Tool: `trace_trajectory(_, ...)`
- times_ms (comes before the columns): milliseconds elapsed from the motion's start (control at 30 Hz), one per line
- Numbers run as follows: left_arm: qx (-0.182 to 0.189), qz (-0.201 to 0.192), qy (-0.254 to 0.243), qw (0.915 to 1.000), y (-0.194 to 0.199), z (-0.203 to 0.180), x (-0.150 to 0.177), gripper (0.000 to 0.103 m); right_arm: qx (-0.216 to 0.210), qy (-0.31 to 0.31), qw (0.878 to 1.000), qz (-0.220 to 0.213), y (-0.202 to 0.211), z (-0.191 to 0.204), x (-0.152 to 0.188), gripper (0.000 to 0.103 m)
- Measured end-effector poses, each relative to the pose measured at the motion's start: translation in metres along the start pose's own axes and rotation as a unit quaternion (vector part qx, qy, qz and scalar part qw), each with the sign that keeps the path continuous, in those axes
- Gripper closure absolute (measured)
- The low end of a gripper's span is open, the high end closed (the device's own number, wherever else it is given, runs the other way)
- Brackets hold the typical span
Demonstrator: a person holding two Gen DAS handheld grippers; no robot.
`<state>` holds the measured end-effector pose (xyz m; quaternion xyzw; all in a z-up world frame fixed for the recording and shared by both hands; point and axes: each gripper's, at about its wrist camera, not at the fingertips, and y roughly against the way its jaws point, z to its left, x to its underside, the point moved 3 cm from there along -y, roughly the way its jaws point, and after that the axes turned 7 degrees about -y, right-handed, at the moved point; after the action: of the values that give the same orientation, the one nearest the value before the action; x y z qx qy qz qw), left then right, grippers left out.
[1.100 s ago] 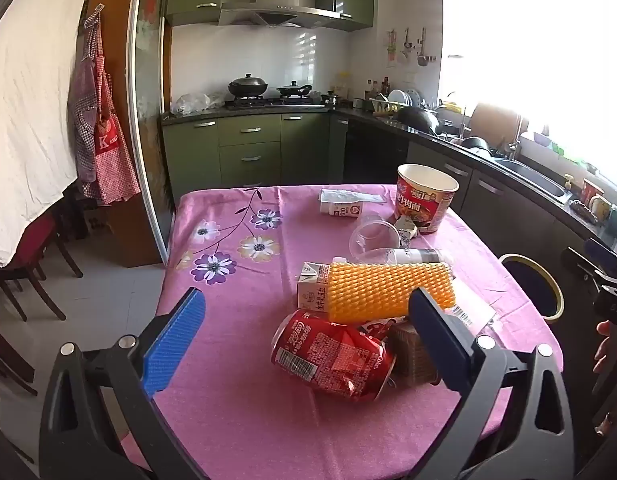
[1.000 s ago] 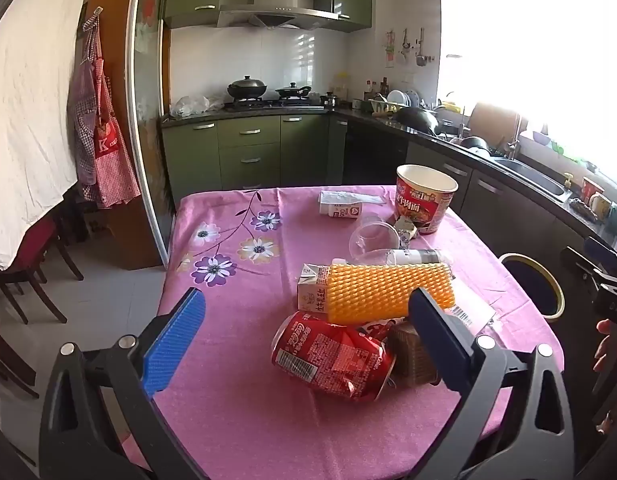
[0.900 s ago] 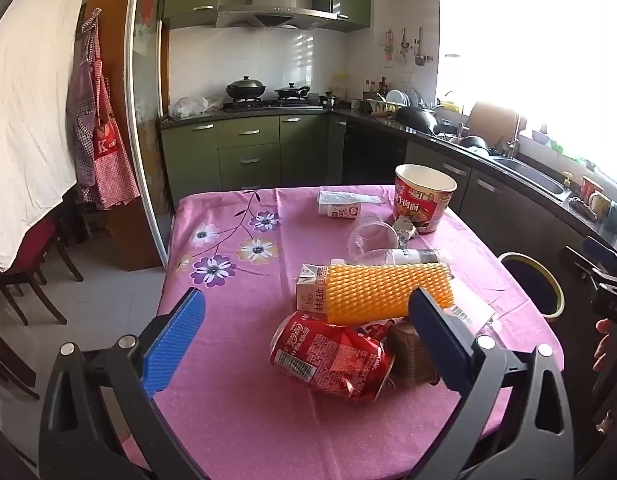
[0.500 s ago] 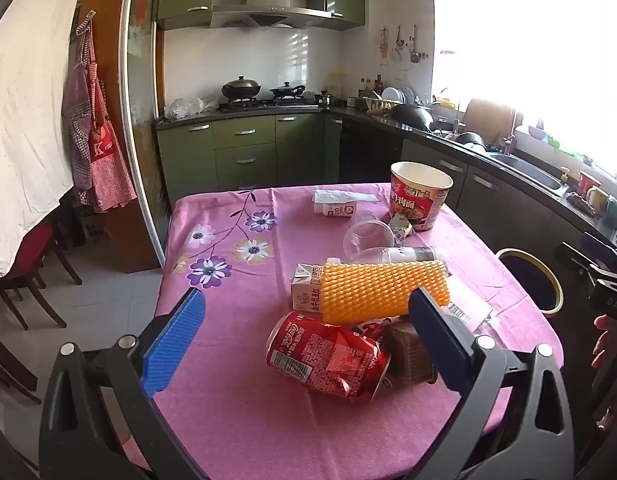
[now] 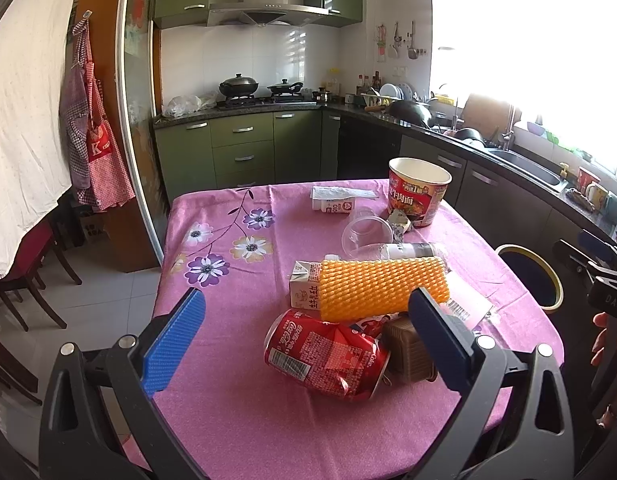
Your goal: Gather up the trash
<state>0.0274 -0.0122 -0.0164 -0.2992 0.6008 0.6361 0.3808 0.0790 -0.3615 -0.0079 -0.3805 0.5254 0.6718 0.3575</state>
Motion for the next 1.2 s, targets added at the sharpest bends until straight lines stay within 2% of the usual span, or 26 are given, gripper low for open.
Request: trace_trajectory(1200, 0.010, 0.007, -0.010, 0.9999, -0.0029, -0.0050, -0.0015, 0.006, -0.001, -0.005, 1.000, 0.005, -0.0054, -0.0031, 0.0000, 0.004)
